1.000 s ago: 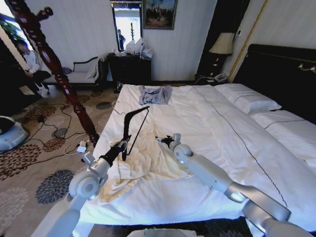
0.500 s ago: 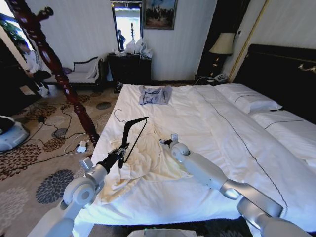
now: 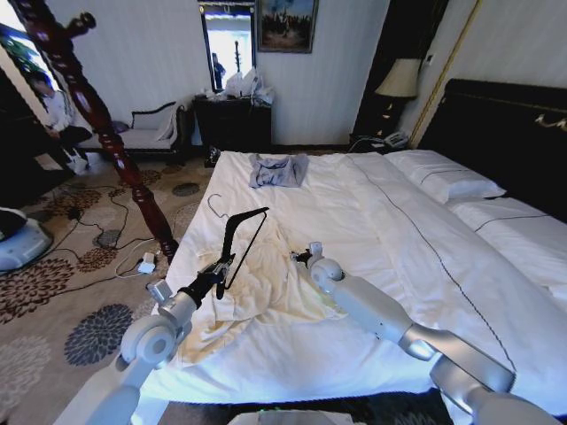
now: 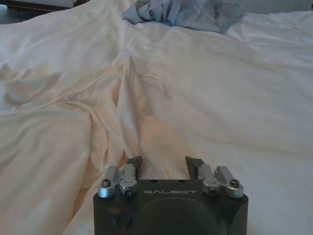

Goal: Pick up the clothes from the bed and hang them on the clothes hanger.

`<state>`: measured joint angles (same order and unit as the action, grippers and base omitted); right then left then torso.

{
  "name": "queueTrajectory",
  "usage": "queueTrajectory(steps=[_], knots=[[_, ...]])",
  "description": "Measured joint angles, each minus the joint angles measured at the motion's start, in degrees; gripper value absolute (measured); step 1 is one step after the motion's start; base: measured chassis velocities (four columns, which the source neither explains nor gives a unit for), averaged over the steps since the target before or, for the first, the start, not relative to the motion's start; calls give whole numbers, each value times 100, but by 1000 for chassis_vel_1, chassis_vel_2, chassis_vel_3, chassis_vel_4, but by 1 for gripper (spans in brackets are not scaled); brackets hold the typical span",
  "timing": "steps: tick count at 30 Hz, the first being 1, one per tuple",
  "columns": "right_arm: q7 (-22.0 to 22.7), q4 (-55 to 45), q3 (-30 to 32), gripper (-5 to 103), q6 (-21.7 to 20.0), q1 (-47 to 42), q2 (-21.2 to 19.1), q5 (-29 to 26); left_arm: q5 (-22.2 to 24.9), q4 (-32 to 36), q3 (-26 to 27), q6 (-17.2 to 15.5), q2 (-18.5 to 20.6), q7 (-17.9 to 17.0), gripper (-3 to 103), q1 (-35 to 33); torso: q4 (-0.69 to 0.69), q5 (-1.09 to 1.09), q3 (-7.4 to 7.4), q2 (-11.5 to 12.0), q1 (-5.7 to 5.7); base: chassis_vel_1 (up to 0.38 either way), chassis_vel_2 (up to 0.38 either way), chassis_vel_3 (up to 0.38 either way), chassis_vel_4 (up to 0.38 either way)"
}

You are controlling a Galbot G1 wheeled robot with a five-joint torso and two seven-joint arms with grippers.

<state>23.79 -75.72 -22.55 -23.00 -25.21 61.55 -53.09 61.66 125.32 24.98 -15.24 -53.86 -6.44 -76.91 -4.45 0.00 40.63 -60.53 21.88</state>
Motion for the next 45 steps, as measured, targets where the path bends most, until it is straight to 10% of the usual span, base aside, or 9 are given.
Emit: queueTrajectory(steps=[15,45], knots=[[102,-56,-67,1,37,33,-186,357,10,61,137,40,-86,-100,17,-90,-1,1,0,0,0,0,0,0,0],[-845,-1385,266,0,1874,445,-811,1314,409,-419,-539,-135,-342,184,17,-387,0,1,0,0,0,0,0,0,0]])
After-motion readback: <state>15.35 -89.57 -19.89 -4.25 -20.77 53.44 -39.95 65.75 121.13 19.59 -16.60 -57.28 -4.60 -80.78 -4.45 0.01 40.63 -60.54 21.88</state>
